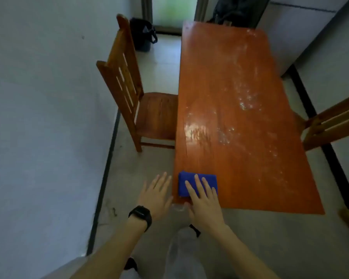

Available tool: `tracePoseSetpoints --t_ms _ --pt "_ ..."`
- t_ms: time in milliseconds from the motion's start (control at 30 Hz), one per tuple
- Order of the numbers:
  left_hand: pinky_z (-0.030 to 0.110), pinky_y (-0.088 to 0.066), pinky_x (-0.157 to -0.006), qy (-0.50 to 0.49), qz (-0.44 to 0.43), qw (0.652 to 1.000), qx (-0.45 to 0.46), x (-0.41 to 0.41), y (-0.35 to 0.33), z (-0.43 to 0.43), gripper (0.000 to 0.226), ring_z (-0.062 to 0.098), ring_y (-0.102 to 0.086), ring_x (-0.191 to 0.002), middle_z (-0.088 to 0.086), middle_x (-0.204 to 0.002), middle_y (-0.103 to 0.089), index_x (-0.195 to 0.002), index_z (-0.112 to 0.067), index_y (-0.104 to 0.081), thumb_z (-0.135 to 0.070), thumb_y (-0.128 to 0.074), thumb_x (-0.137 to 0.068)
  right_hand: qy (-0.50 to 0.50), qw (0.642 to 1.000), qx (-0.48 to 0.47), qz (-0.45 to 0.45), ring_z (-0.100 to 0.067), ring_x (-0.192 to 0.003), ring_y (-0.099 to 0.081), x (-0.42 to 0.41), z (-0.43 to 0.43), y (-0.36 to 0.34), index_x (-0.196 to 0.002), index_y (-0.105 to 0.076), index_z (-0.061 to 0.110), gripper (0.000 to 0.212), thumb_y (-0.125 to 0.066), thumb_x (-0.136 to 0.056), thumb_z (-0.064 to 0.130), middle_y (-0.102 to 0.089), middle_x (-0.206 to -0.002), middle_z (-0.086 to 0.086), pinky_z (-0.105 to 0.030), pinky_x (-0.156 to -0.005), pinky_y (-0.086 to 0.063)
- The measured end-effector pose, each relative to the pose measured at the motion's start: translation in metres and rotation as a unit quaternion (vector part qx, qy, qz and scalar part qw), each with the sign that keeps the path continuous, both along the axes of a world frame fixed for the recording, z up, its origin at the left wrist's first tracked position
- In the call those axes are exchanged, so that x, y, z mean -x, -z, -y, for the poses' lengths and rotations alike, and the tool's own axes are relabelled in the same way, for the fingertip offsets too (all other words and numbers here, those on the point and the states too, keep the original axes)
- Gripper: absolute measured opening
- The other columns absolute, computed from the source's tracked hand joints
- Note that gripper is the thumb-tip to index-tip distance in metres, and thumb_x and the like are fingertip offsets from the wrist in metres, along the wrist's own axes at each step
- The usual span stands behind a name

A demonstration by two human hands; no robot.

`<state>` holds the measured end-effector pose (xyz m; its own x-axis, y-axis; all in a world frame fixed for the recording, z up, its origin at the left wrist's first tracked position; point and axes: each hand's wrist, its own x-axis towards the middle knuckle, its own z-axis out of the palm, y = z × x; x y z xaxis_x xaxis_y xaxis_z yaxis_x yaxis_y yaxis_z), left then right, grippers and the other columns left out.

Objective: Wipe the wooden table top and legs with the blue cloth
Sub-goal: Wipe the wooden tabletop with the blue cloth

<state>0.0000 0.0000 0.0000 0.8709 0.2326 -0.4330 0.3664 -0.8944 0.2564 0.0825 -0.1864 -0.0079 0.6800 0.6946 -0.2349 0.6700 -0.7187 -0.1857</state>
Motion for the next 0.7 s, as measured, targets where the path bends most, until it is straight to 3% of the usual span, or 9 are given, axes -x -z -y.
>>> tracePoseSetpoints --t_ms 67,167,233,300,367,433,500,600,700 --pt "0.054 -0.002 -0.121 -0.008 -0.016 1.0 0.02 -0.015 0.012 0.01 0.072 0.014 0.011 -0.15 -0.009 -0.159 0.023 -0.151 -0.028 0.019 -0.055 -0.024 -0.1 -0.046 0.999 0.007 0.022 -0.032 -0.152 -0.002 -0.025 0.0 0.017 -0.157 -0.015 0.034 0.072 -0.046 -0.093 0.048 -0.004 -0.165 -0.006 -0.056 -0.12 -0.006" --pt "0.061 -0.015 -0.117 -0.014 -0.04 0.999 0.025 -0.023 0.035 0.023 0.082 0.007 0.019 -0.144 -0.017 -0.152 0.037 -0.144 -0.035 0.033 -0.063 -0.021 -0.089 -0.127 0.99 -0.004 0.062 -0.036 -0.148 -0.021 -0.052 0.005 0.04 -0.156 -0.021 0.034 0.066 -0.037 -0.094 0.05 -0.017 -0.163 -0.008 -0.062 -0.114 -0.011" --pt "0.065 -0.02 -0.114 -0.046 -0.035 0.998 0.014 -0.027 0.04 0.031 0.088 0.008 0.006 -0.146 -0.015 -0.159 0.021 -0.153 -0.034 0.014 -0.063 -0.033 -0.085 -0.173 0.982 -0.017 0.068 -0.035 -0.145 -0.029 -0.068 0.008 0.047 -0.155 -0.023 0.035 0.065 -0.044 -0.095 0.05 -0.023 -0.162 -0.007 -0.062 -0.111 -0.021" --pt "0.059 -0.007 -0.116 -0.054 -0.048 0.997 0.009 -0.035 0.032 0.038 0.083 0.009 0.001 -0.146 -0.012 -0.16 0.008 -0.155 -0.03 -0.002 -0.062 -0.04 -0.089 -0.187 0.979 -0.034 0.077 -0.032 -0.136 -0.04 -0.084 0.012 0.05 -0.152 -0.029 0.038 0.064 -0.052 -0.093 0.049 -0.033 -0.157 -0.006 -0.057 -0.105 -0.032" --pt "0.056 -0.016 -0.114 -0.054 -0.012 0.998 -0.03 -0.044 0.029 0.043 0.077 0.018 -0.023 -0.147 -0.002 -0.161 -0.021 -0.154 -0.025 -0.025 -0.062 -0.042 -0.088 -0.186 0.978 -0.061 0.068 -0.03 -0.126 -0.046 -0.094 0.021 0.048 -0.15 -0.033 0.039 0.061 -0.054 -0.094 0.046 -0.042 -0.151 -0.006 -0.051 -0.097 -0.038" --pt "0.057 -0.025 -0.112 -0.044 -0.032 0.998 -0.03 -0.051 0.03 0.045 0.077 0.027 -0.041 -0.139 0.006 -0.151 -0.043 -0.149 -0.021 -0.036 -0.065 -0.041 -0.087 -0.121 0.989 -0.064 0.057 -0.031 -0.12 -0.048 -0.12 0.038 0.049 -0.15 -0.035 0.037 0.059 -0.055 -0.094 0.043 -0.044 -0.147 -0.008 -0.05 -0.092 -0.039" --pt "0.055 -0.013 -0.117 -0.045 -0.044 0.998 -0.023 -0.053 0.037 0.046 0.08 0.03 -0.038 -0.14 0.009 -0.152 -0.04 -0.153 -0.021 -0.027 -0.069 -0.034 -0.089 0.032 0.997 -0.061 0.028 -0.035 -0.114 -0.05 -0.151 0.062 0.042 -0.15 -0.035 0.033 0.058 -0.055 -0.096 0.037 -0.043 -0.142 -0.014 -0.049 -0.09 -0.041" --pt "0.055 -0.014 -0.116 -0.05 -0.029 0.998 -0.024 -0.06 0.038 0.041 0.074 0.032 -0.037 -0.138 0.01 -0.148 -0.041 -0.155 -0.022 -0.019 -0.064 -0.029 -0.095 0.314 0.931 -0.175 -0.057 -0.031 -0.106 -0.054 -0.182 0.084 0.011 -0.152 -0.031 0.027 0.054 -0.048 -0.101 0.032 -0.042 -0.136 -0.016 -0.042 -0.086 -0.048" --pt "0.06 -0.035 -0.107 -0.014 0.004 1.0 -0.017 -0.07 0.038 0.03 0.064 0.033 -0.049 -0.124 0.011 -0.136 -0.047 -0.152 -0.019 -0.025 -0.05 -0.031 -0.097 0.337 0.898 -0.278 -0.057 -0.019 -0.107 -0.052 -0.16 0.048 -0.018 -0.151 -0.031 0.031 0.053 -0.048 -0.101 0.034 -0.039 -0.136 -0.005 -0.031 -0.088 -0.048"
